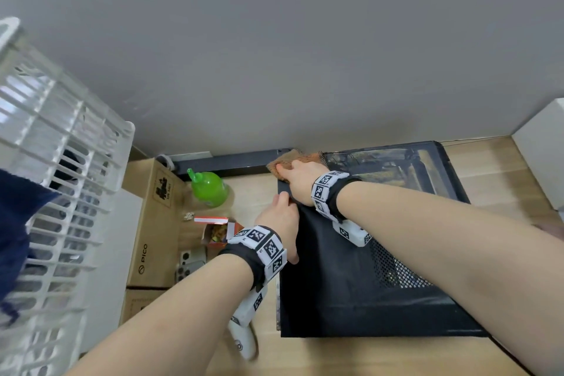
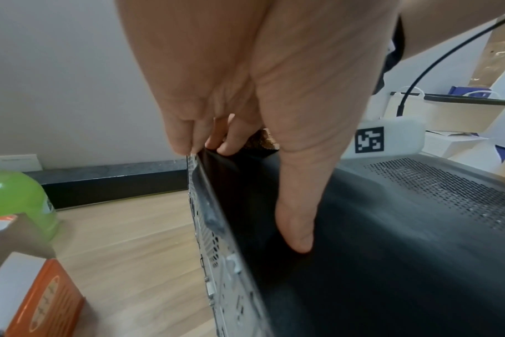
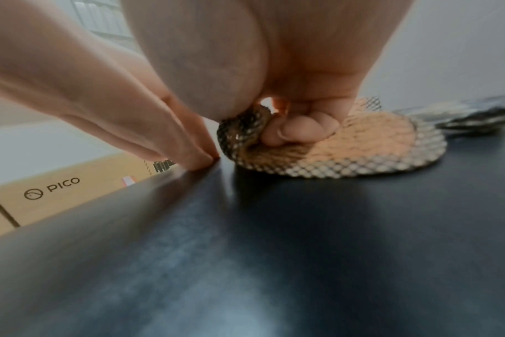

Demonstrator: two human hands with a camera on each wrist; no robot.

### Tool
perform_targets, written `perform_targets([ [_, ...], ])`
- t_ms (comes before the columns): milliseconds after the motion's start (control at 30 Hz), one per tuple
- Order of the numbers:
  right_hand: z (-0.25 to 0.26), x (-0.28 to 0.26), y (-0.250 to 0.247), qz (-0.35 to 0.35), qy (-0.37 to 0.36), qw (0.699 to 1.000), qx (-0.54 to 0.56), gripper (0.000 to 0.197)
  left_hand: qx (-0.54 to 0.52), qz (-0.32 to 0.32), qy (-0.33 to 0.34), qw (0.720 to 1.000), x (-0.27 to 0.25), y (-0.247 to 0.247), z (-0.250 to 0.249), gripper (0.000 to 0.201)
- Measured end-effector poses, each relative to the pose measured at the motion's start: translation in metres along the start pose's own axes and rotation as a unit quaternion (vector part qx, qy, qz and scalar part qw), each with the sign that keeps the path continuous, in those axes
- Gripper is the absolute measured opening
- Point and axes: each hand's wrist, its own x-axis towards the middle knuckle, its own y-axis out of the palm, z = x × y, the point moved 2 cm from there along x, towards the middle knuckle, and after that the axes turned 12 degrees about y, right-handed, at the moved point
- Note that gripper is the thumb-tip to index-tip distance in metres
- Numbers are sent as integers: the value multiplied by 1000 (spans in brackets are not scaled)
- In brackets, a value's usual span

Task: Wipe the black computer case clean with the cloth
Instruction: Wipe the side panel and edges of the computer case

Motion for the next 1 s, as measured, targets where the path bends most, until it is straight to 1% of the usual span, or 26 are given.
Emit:
perform_targets([
  [67,-11,0,-1,5,20,1000,-1,69,3,2,1,1000,-1,-2,-2,91],
  [233,-60,-13,-3,11,102,994,21,74,-3,9,-6,1000,-1,-1,-3,101],
  [333,-98,-25,-4,15,154,987,35,75,-1,21,-11,1000,1,-3,-5,94],
  [400,-125,-36,-4,9,185,982,47,73,2,33,-17,999,1,-4,-6,89],
  [533,-185,-63,-2,-7,248,967,49,68,4,42,-24,999,2,-2,-6,89],
  [633,-209,-75,1,-6,274,961,44,68,4,42,-27,999,2,-1,-4,87],
  [700,-207,-78,2,-2,276,960,54,66,6,43,-29,999,2,0,-5,88],
  [767,-191,-81,3,-9,258,965,55,58,8,45,-30,999,3,0,-5,89],
  [900,-131,-91,18,11,175,982,64,53,7,52,-31,998,3,-1,-6,87],
  [1000,-79,-98,27,2,98,995,38,45,14,54,-34,998,3,-1,-8,87],
])
